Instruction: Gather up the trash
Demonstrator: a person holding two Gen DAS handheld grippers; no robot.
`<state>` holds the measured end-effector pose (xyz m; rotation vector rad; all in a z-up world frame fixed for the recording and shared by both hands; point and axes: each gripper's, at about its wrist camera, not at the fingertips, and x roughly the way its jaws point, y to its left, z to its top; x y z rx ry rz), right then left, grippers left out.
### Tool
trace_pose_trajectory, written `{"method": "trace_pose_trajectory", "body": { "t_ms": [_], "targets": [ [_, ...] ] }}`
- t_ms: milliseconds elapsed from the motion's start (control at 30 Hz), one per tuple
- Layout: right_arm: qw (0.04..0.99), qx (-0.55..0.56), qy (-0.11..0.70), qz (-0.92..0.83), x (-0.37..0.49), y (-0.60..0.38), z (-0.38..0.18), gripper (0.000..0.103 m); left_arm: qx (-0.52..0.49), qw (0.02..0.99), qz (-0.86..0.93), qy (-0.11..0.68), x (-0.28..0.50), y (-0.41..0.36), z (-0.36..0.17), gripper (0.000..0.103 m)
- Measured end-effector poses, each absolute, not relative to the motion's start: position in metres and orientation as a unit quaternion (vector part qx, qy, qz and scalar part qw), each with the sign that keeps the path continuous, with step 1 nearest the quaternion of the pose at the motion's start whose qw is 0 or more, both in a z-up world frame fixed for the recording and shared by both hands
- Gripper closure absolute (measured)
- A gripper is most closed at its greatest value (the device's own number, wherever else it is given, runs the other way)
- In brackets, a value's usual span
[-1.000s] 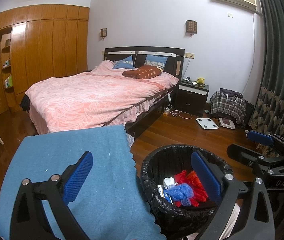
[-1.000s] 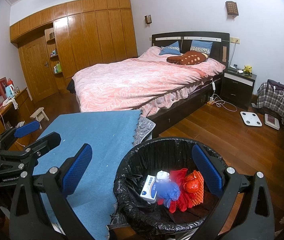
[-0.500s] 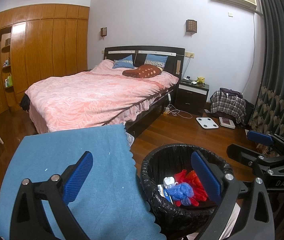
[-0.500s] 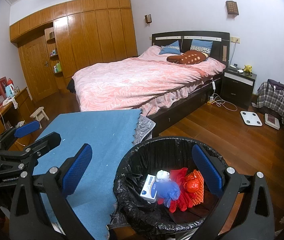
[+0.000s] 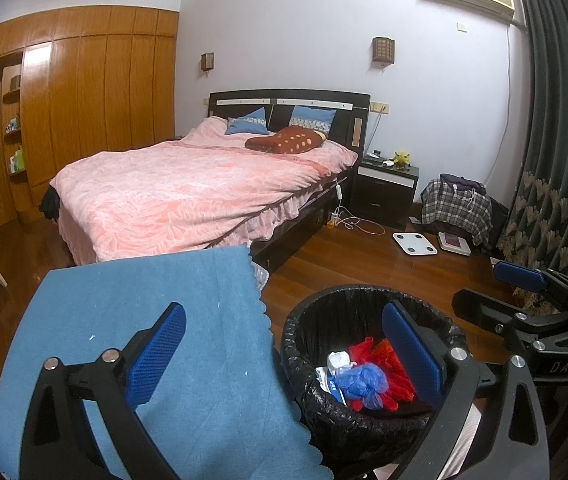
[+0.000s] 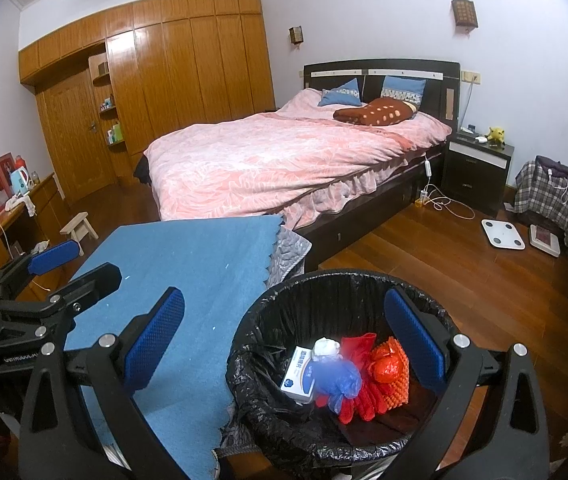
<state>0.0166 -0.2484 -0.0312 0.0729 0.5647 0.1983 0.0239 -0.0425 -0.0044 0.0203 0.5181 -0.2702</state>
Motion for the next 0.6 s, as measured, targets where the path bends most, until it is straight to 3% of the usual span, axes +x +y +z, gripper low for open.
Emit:
{"method": "trace_pose_trajectory", "body": {
  "t_ms": [600],
  "targets": [
    [0.955,0.035,0.279,0.098,0.0165,-0.2489,-0.0328,0.006,0.009,0.956,-0.132,0.260,0.0244,-0.0440,-0.0108,0.006]
  ]
}}
